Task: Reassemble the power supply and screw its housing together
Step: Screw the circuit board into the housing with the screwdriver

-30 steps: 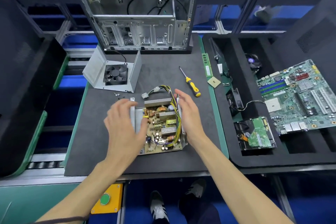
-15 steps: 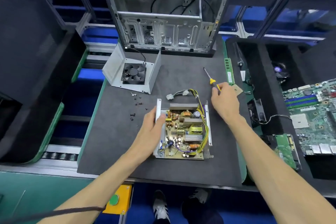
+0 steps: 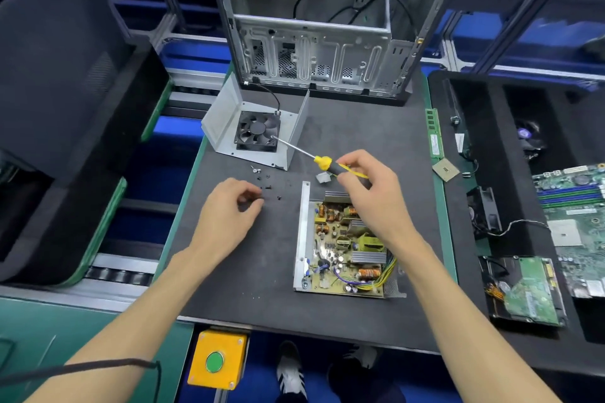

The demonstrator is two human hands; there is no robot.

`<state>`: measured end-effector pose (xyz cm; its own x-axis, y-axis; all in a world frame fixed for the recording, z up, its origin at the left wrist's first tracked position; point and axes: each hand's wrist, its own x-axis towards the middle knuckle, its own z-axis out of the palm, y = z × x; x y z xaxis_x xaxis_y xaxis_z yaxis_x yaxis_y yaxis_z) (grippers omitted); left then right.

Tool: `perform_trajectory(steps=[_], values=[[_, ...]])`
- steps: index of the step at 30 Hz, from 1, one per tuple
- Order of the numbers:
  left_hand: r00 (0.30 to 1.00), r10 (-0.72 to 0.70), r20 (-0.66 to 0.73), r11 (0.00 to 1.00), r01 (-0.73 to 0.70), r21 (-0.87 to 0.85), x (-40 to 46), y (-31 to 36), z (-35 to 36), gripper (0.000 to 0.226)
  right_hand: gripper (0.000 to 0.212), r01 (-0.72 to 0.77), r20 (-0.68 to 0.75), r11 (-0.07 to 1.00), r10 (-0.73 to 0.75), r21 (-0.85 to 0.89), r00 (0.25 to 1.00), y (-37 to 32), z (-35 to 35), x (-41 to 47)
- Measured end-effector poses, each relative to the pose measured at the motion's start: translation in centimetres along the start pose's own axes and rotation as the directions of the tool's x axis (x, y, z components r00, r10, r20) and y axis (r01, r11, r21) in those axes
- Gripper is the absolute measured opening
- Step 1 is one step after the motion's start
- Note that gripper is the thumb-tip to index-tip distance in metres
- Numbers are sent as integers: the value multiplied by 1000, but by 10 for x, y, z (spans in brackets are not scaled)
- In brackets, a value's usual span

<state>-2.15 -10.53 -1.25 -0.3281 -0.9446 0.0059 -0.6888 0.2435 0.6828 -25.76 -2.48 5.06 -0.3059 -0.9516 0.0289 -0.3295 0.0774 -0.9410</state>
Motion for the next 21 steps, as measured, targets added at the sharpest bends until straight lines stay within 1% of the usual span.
perform_trajectory(steps=[2,4,9,13,16,18,21], values=[[995,98,27,993,-99,69,7,8,8,12,8,-3,14,1000,3,-21,1000,2,1,2],[985,164,62,975,-171,140,14,14,16,12,10,-8,10,1000,8,-6,1000,2,0,3],[967,232,101,940,-250,233,21,22,21,5,16,-33,-29,999,34,44,999,1,-3,4],[958,228,175,909,-274,315,24,27,18,11,20,-42,-25,995,44,88,999,-1,-3,4],[956,188,224,868,-268,417,24,36,19,14,23,-47,-36,992,52,115,998,-3,-3,3],[965,140,223,868,-228,441,24,41,20,16,22,-47,-43,992,52,115,998,-4,-4,2],[975,105,197,891,-180,417,25,42,18,21,22,-34,-47,996,38,88,998,-5,-5,-2]])
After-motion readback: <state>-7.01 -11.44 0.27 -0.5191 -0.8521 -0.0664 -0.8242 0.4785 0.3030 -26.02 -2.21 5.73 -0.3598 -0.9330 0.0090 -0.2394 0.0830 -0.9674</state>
